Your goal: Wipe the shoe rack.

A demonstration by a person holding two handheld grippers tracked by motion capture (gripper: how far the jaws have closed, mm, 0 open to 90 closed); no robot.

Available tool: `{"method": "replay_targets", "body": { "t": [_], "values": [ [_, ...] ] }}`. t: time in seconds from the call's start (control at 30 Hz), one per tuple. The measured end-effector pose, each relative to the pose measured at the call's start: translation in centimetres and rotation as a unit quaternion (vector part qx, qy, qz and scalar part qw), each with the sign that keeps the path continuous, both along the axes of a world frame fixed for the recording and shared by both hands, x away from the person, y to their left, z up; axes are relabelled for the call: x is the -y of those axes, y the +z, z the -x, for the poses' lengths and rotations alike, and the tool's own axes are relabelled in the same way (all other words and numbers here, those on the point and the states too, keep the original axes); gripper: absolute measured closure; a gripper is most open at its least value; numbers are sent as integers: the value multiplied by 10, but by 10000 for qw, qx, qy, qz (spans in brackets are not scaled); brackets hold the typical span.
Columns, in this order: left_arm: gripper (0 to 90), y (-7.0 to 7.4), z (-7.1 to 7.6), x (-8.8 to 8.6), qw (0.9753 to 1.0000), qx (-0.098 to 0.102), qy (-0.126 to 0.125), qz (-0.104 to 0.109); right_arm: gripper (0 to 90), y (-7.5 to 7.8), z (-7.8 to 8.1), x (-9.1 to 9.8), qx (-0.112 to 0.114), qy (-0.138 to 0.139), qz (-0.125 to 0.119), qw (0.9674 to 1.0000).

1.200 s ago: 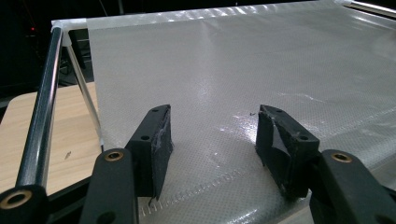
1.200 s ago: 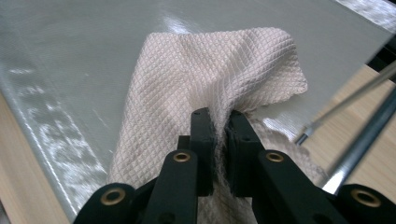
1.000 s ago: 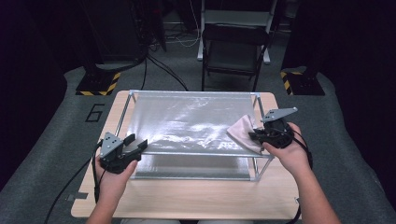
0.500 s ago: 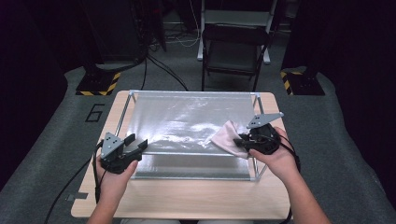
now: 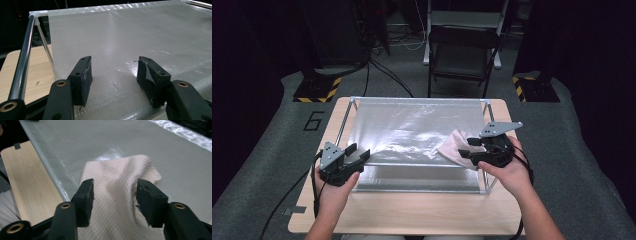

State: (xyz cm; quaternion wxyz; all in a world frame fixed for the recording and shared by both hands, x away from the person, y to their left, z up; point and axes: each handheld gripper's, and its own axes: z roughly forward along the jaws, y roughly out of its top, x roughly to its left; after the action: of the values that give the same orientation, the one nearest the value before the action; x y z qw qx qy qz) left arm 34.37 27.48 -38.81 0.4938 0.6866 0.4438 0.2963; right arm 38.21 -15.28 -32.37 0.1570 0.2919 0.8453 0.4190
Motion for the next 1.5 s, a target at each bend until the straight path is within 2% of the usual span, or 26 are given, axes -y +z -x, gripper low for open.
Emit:
{"method": "replay_targets", "body": {
  "t": [0.03, 0.17, 0.23, 0.37, 0.4, 0.53, 0.63, 0.67, 0.7, 0.83, 0.87, 1.0, 1.23, 1.4, 1.5],
  "values": [
    [452, 0, 0, 0, 10000, -1, -1, 0, 458, -2, -1, -1, 51, 33, 49, 10000],
    [452, 0, 0, 0, 10000, 3, -10, -11, 427, -10, -3, -6, -216, 59, 185, 9996],
    [452, 0, 0, 0, 10000, 1, -9, -12, 431, -13, -2, -8, -268, 52, 243, 9993],
    [452, 0, 0, 0, 10000, -6, 0, -5, 541, -12, 1, -8, -297, 167, 261, 9991],
    [452, 0, 0, 0, 10000, -3, -9, -15, 601, -13, 0, -9, -207, 242, 234, 9992],
    [452, 0, 0, 0, 10000, -4, -8, -11, 763, -12, 5, -9, -195, 312, 290, 9989],
    [452, 0, 0, 0, 10000, -4, -1, -4, 833, -11, 5, -8, -172, 440, 276, 9985],
    [452, 0, 0, 0, 10000, -4, 0, -3, 837, -11, 5, -8, -136, 459, 218, 9986],
    [452, 0, 0, 0, 10000, -5, 1, -1, 840, -10, 5, -8, -224, 486, 129, 9985],
    [452, 0, 0, 0, 10000, -4, 2, 0, 844, -8, 9, -10, -281, 617, 30, 9977],
    [452, 0, 0, 0, 10000, 0, 3, 0, 844, -8, 12, -11, -230, 706, 20, 9972],
    [452, 0, 0, 0, 10000, -2, 2, -1, 845, -6, 25, -15, -94, 776, -74, 9969],
    [452, 0, 0, 0, 10000, 0, 1, -2, 846, -11, 41, -16, -144, 915, -173, 9955],
    [452, 0, 0, 0, 10000, 12, -5, -6, 846, -19, 48, -15, -99, 833, -266, 9961],
    [452, 0, 0, 0, 10000, 9, 2, 2, 846, -30, 56, -13, -56, 745, -378, 9965]
  ]
}}
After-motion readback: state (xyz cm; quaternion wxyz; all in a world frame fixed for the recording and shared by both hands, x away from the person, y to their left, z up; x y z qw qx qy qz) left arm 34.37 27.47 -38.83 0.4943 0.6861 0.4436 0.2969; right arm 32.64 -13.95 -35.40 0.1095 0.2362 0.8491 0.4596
